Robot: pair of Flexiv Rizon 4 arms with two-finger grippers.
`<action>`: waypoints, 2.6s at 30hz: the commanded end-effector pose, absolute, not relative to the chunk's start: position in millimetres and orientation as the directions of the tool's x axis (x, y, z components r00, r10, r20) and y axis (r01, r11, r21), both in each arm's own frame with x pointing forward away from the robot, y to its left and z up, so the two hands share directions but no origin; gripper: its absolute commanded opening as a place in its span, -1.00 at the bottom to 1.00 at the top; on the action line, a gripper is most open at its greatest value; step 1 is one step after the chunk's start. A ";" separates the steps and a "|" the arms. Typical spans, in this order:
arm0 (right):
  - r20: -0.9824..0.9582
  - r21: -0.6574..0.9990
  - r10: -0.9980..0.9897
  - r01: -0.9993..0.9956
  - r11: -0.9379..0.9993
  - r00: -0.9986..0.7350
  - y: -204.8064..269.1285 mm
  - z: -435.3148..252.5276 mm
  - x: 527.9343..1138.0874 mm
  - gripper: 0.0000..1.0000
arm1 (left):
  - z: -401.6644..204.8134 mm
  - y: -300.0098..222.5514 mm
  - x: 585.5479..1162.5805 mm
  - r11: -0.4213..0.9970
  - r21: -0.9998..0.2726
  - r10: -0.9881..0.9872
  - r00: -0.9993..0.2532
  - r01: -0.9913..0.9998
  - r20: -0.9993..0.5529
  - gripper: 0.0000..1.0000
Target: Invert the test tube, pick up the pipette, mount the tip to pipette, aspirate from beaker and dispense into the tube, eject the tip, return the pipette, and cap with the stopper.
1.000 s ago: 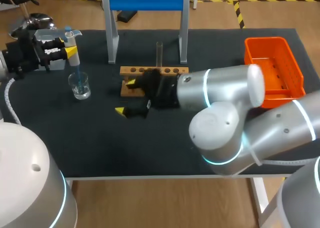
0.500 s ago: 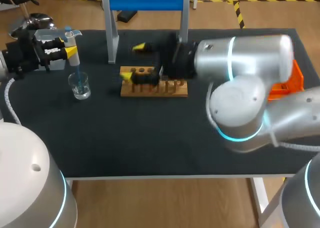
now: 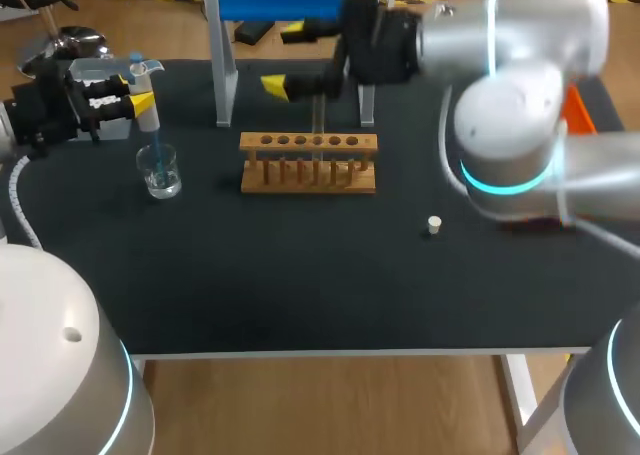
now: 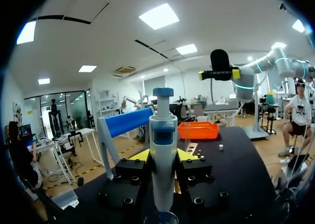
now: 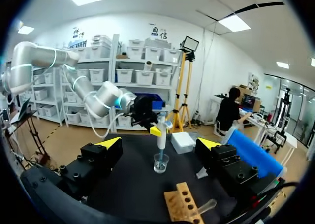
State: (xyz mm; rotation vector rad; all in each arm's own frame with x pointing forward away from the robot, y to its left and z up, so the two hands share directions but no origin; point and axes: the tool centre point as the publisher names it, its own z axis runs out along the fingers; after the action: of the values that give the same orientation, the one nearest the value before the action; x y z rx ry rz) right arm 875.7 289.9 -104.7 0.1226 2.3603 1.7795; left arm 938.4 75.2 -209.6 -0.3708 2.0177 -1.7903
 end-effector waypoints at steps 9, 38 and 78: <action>-0.009 0.950 -0.130 -0.050 0.308 -0.991 350.5 -96.6 927.3 1.00 | -210.1 75.3 938.6 0.137 -0.988 -0.460 -0.878 0.076 -0.131 -1.00; -0.009 0.950 -0.130 -0.050 0.308 -0.991 350.5 -96.6 927.3 -1.00 | -210.1 75.3 938.6 0.137 -0.988 -0.460 -0.878 0.076 -0.131 -1.00; -0.024 0.894 -0.151 -0.089 0.438 -0.988 436.7 -101.0 929.5 -1.00 | -210.1 75.3 938.6 0.137 -0.988 -0.460 -0.878 0.076 -0.131 -1.00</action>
State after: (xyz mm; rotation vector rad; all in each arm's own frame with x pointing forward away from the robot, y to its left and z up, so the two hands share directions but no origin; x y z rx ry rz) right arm 929.9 432.4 -98.6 -0.2450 2.7033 1.6998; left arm 938.4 75.2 -209.6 -0.3708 2.0179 -1.7903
